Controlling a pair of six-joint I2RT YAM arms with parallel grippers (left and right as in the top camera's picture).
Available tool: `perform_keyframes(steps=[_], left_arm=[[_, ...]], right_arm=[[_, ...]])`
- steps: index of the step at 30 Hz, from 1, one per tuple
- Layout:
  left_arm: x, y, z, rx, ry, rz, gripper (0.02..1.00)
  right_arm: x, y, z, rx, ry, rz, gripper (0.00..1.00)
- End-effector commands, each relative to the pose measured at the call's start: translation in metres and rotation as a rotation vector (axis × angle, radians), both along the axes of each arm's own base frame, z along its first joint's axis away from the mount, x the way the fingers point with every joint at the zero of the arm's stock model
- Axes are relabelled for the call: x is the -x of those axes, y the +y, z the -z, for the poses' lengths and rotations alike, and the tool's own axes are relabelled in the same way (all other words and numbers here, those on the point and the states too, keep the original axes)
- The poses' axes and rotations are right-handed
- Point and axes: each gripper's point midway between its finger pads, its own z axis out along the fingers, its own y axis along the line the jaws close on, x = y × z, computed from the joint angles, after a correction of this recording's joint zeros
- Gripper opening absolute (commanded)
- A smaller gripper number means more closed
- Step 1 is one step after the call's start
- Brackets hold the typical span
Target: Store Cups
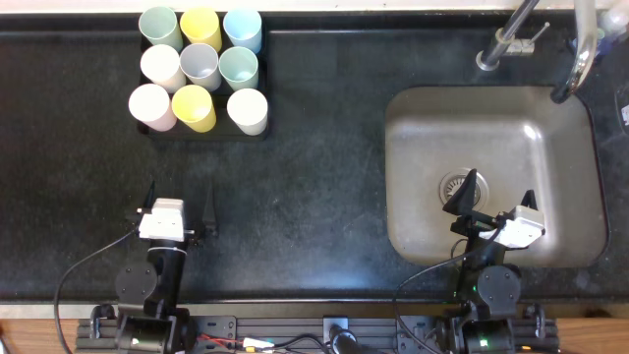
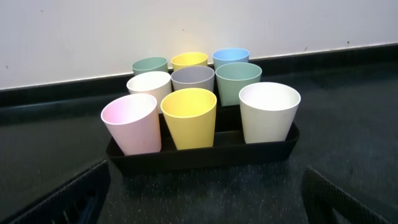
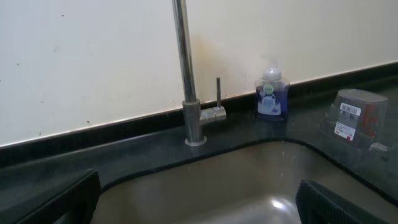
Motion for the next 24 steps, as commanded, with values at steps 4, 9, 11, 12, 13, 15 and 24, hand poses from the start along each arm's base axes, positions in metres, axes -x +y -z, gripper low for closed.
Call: perform_keyframes(steps=[4, 9, 11, 12, 13, 15, 24], left_arm=[[0.0, 0.0, -0.001, -0.02, -0.008, 0.006, 0.998], [0.0, 0.0, -0.001, -0.02, -0.008, 0.006, 0.998], [0.0, 0.0, -0.001, -0.02, -0.008, 0.006, 0.998], [0.0, 0.0, -0.001, -0.02, -0.008, 0.006, 0.998], [0.0, 0.0, -0.001, -0.02, -0.008, 0.006, 0.998], [0.0, 0.0, -0.001, -0.02, -0.008, 0.006, 0.998], [0.0, 0.0, -0.001, -0.02, -0.008, 0.006, 0.998]], right_arm=[[-0.007, 0.029, 0.004, -0.047, -0.01, -0.18, 0.996], [-0.008, 0.068, 0.011, -0.046, 0.025, -0.415, 0.996], [-0.007, 0.075, 0.01, -0.046, 0.022, -0.46, 0.996], [-0.007, 0.074, 0.01, -0.046, 0.022, -0.459, 0.998], [-0.007, 0.073, 0.01, -0.045, 0.022, -0.452, 0.998], [-0.007, 0.071, 0.01, -0.046, 0.022, -0.44, 0.998], [-0.007, 0.071, 0.01, -0.046, 0.022, -0.44, 0.998]])
